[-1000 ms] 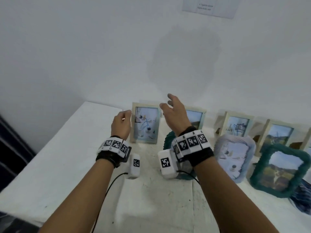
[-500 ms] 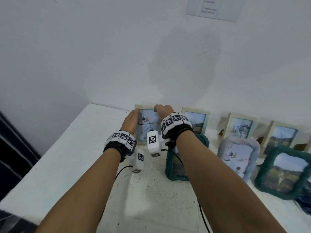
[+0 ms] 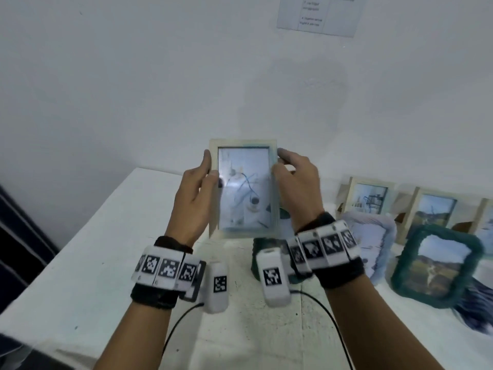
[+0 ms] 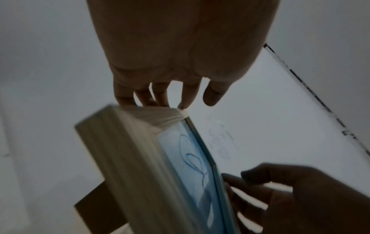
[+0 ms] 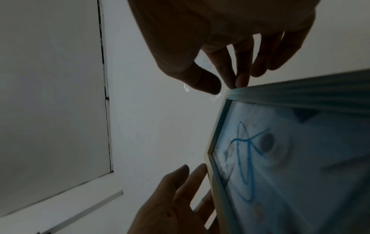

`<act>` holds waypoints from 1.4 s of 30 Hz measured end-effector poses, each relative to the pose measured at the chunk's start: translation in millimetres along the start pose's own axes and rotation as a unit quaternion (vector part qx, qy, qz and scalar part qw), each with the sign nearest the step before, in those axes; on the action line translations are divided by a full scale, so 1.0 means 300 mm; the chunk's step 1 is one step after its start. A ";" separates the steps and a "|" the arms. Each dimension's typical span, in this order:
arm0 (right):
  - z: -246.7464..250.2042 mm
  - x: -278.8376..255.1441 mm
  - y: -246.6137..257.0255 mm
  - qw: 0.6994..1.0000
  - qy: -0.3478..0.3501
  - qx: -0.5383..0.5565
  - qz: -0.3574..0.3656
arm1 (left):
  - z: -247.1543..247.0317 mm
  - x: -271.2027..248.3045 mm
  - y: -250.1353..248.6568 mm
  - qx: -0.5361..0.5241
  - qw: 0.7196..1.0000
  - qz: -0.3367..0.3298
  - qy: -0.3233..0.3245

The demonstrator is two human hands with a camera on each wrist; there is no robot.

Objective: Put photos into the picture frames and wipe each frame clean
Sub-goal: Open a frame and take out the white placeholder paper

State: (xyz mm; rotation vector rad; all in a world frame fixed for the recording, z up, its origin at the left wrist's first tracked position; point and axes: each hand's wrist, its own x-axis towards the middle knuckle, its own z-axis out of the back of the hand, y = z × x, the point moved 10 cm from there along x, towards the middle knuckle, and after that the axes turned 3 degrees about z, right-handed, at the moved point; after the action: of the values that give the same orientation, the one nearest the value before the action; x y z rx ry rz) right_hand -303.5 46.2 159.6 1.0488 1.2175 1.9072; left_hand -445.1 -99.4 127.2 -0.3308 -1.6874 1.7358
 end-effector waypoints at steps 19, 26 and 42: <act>0.673 -0.589 -0.584 0.962 -0.042 0.220 -0.156 | -0.790 -0.656 0.189 0.169 0.935 0.142 0.276; 0.742 -0.670 -0.729 0.940 0.007 0.260 -0.223 | -0.981 -0.769 0.293 0.129 0.933 0.202 0.267; 0.896 -0.699 -0.909 0.975 0.018 0.024 -0.218 | -0.945 -0.831 0.363 -0.132 0.945 0.289 0.074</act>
State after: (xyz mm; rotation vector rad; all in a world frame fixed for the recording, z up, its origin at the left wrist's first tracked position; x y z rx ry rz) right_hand 56.9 85.0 -83.9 0.6990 1.3878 1.5665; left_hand -119.8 -25.1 -80.6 -1.1495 -1.8240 1.8127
